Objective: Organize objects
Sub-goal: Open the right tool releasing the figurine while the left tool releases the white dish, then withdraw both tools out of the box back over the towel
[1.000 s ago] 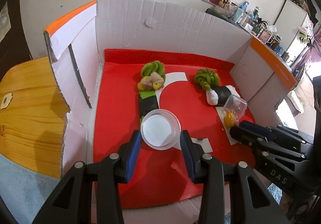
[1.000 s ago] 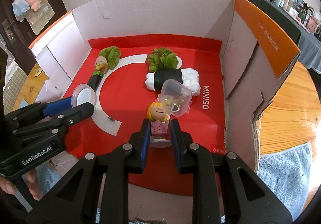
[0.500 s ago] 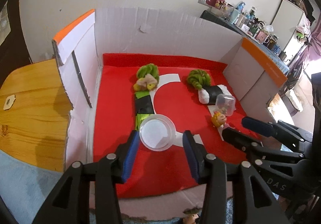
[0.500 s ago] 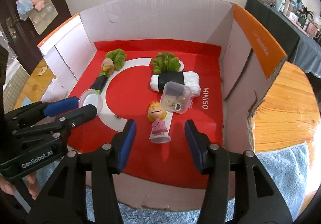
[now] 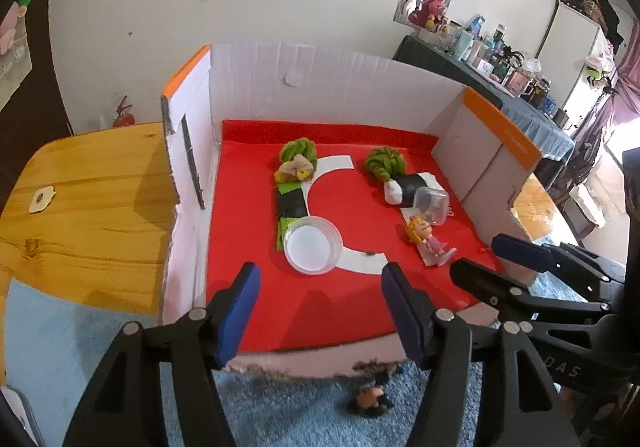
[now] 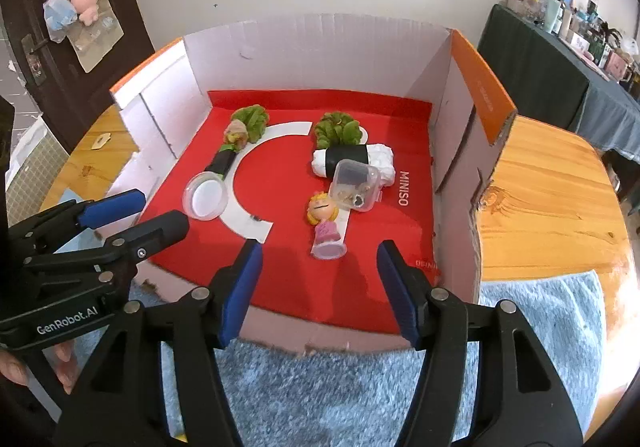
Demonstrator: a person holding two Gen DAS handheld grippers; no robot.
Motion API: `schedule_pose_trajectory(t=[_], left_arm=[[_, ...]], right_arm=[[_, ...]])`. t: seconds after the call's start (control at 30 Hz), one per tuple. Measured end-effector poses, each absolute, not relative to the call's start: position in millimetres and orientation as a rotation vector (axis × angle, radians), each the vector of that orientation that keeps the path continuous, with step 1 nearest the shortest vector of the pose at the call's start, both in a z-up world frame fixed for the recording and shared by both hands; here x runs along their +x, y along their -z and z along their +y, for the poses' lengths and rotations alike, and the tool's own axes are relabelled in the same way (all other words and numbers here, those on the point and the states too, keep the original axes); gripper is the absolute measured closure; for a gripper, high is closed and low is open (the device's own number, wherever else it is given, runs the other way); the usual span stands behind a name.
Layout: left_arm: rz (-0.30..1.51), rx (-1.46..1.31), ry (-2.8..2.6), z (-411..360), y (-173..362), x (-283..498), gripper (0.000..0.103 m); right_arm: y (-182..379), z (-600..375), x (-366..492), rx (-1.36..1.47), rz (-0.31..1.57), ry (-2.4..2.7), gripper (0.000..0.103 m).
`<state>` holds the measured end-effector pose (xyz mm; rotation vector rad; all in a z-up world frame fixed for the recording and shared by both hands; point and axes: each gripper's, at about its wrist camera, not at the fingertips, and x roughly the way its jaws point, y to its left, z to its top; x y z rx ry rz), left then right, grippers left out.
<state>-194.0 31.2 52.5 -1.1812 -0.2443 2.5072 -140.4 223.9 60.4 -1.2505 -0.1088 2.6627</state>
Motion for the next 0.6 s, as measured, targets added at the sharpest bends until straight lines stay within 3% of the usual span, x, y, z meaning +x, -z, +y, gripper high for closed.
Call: schedule_pose_trajectory(t=[0.33, 0.6], left_arm=[[-0.261, -1.155, -2.537, 20, -59, -170, 0.030], [-0.265, -1.135, -2.560, 14, -62, -148, 0.025]], right_arm=[[-68, 212, -110, -1.216, -0.129, -2.675, 0.032], [-71, 197, -80, -1.203, -0.151, -2.698, 0.031]])
